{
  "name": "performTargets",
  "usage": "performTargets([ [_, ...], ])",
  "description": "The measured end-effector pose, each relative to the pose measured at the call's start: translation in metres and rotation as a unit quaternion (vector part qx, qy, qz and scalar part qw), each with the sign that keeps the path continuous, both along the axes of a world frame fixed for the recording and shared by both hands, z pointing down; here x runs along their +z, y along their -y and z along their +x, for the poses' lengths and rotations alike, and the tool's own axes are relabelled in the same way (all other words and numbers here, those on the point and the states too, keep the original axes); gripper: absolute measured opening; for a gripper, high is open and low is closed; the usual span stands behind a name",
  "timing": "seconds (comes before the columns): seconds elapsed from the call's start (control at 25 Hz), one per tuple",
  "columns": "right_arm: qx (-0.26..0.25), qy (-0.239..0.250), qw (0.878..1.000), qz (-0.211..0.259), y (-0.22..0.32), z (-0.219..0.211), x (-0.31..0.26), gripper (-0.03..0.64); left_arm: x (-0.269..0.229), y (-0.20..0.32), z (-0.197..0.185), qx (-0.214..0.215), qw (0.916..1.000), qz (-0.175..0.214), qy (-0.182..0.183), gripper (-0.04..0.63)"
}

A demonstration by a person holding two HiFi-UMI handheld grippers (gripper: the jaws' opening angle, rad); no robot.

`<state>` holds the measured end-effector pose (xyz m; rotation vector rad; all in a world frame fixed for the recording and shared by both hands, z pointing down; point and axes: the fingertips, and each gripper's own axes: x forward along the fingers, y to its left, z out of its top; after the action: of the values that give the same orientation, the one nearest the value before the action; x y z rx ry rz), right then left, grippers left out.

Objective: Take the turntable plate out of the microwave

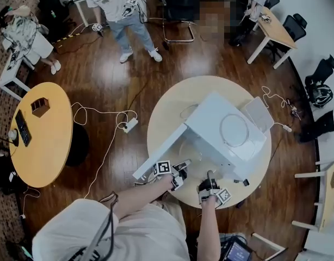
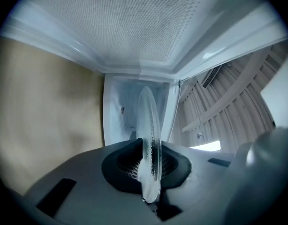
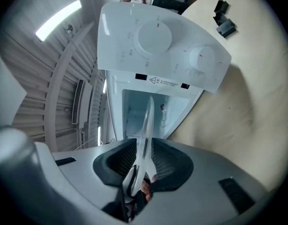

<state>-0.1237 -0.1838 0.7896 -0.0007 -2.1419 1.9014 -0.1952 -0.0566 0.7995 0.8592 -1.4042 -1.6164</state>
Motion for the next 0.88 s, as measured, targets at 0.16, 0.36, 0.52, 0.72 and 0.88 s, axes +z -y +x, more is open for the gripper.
performTargets([
  [0.16, -0.06, 0.001, 0.998, 0.022, -0.001, 0.005, 0.004, 0.08, -0.009, -0.018, 0.017, -0.012, 0.9998, -0.007, 0.012, 0.035],
  [0.36, -0.093, 0.023, 0.995, 0.024, 0.008, 0.008, -0.008, 0.08, -0.027, -0.023, 0.029, -0.017, 0.9996, -0.01, 0.019, 0.035],
  [0.52, -0.097, 0.029, 0.994, 0.03, 0.029, 0.006, -0.014, 0.08, -0.039, -0.02, 0.04, -0.012, 0.9992, -0.006, 0.037, 0.035],
  [0.72, -0.141, 0.04, 0.988, 0.042, 0.032, 0.002, -0.026, 0.078, -0.057, -0.031, 0.054, -0.005, 0.9994, -0.007, 0.032, 0.035],
  [0.88, -0.161, 0.054, 0.985, 0.042, 0.032, -0.001, -0.034, 0.08, -0.073, -0.045, 0.069, 0.008, 0.9989, -0.014, 0.044, 0.035],
])
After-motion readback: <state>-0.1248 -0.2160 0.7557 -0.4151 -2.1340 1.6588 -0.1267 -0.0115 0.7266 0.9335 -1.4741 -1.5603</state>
